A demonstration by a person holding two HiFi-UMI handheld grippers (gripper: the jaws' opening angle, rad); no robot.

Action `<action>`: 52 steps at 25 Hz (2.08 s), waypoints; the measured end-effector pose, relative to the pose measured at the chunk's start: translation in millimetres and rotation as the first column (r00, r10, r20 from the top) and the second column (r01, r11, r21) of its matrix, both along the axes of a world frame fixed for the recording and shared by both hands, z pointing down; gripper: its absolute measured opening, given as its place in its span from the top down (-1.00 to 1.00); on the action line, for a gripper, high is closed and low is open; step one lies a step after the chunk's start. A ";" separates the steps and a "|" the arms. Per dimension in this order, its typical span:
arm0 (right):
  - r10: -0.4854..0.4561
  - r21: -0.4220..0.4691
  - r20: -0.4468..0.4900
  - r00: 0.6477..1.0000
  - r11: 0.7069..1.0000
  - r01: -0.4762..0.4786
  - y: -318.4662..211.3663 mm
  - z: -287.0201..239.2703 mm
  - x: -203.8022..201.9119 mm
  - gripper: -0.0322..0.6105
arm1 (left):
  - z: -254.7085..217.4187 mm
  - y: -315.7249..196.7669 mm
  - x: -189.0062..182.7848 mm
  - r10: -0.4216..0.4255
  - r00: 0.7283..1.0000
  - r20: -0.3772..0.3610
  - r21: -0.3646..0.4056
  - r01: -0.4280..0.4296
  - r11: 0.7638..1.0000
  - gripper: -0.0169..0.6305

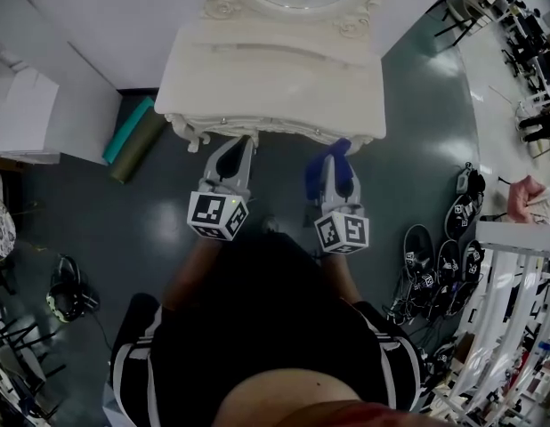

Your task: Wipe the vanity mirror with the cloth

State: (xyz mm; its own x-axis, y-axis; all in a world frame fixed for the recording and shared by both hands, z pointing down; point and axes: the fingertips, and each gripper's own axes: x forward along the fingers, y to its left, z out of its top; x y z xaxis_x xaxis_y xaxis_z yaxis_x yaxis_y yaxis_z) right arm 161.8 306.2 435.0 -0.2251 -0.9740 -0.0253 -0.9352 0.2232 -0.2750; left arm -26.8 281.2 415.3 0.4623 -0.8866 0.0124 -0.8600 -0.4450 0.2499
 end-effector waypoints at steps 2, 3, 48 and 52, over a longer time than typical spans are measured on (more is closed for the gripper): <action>-0.015 -0.004 -0.011 1.000 1.000 0.015 -3.1 4.1 4.7 0.78 | 3.3 -3.0 5.7 -0.009 1.000 0.006 -0.006 0.009 1.000 0.91; -0.023 -0.006 -0.017 1.000 1.000 0.023 -4.6 6.3 7.2 0.78 | 5.0 -4.2 9.0 -0.013 1.000 0.009 -0.008 0.013 1.000 0.91; 0.100 -0.008 0.008 0.995 0.995 -0.100 -250.1 17.8 -22.2 0.78 | 4.3 -259.1 -12.1 0.109 0.993 0.051 0.005 -0.109 0.994 0.91; 0.120 -0.005 0.007 0.993 0.993 -0.120 -267.0 12.0 -27.5 0.78 | -1.3 -279.6 -16.8 0.124 0.992 0.033 0.008 -0.125 0.992 0.91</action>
State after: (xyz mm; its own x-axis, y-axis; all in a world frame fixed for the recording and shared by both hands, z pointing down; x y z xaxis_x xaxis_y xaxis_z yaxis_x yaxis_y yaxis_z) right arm 134.2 39.2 447.0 -0.1061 -0.9941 -0.0221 -0.9531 0.1080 -0.2828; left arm -43.6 1.6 413.9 0.5686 -0.8224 0.0208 -0.8053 -0.5513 0.2181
